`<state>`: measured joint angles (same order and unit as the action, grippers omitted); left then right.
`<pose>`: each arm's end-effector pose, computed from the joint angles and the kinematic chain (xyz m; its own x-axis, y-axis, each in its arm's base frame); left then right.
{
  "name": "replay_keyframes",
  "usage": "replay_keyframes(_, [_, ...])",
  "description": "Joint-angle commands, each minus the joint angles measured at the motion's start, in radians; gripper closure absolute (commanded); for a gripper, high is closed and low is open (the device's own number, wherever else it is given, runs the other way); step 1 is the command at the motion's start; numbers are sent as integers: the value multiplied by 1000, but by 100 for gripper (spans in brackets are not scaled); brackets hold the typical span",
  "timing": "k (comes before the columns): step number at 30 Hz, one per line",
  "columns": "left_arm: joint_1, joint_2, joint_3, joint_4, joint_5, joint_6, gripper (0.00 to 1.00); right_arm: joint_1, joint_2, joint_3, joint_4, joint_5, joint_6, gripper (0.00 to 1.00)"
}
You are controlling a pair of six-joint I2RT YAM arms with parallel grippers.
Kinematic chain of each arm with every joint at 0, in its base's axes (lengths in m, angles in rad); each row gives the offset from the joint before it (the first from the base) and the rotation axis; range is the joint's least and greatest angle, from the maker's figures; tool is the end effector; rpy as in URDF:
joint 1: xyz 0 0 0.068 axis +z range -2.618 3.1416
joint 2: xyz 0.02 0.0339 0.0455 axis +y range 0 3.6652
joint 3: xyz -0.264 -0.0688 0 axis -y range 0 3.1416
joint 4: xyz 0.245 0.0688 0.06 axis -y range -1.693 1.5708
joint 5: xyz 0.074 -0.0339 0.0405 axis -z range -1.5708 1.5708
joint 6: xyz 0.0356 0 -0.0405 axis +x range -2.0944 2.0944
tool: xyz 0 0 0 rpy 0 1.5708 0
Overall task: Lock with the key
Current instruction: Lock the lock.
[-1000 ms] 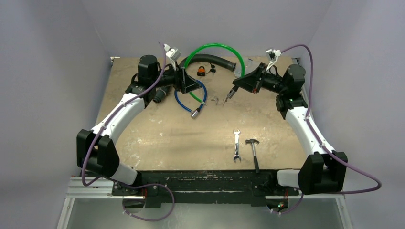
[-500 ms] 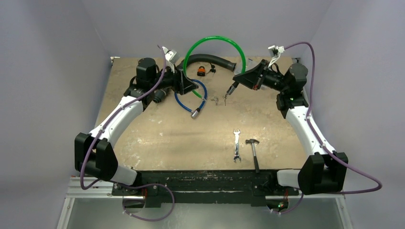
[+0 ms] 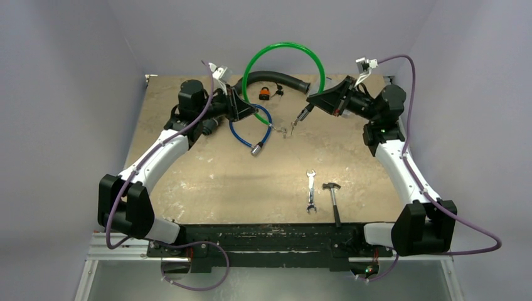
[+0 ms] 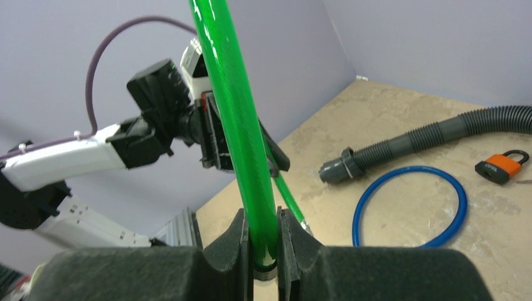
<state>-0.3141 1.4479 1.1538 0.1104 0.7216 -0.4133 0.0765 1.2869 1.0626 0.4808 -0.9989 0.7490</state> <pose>0.3147 -0.1270 0.3435 -0.5004 -0.1545 -0.8519 0.7083 0.4928 -0.5054 0.2853 0.0519 0.3946 -0.3951 0.3393 -0.8537 -0.7965 0.3365 0.5024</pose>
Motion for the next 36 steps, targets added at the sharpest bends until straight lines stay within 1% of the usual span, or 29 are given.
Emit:
replay_keyframes(1, [6,-61,-44,299,31,-236,100,2,-12,-49,160,108,88,100])
replay_keyframes(4, [6,-57,-55,436,28,-353,100,7,7,-116,286,163,191,100])
replay_keyframes(7, [6,-39,-55,548,16,-451,100,22,37,-166,433,167,303,100])
replay_keyframes(11, [2,-39,-51,627,14,-518,100,42,75,-204,534,164,335,100])
replay_keyframes(15, [-12,-46,-55,629,33,-523,100,56,117,-233,677,138,408,100])
replay_keyframes(19, [-34,-54,-63,608,56,-508,100,63,116,-239,689,135,398,100])
replay_keyframes(26, [-54,-58,-59,599,79,-512,100,80,106,-233,647,125,362,100])
replay_keyframes(36, [-56,-61,-53,535,63,-463,100,89,98,-228,628,113,342,100])
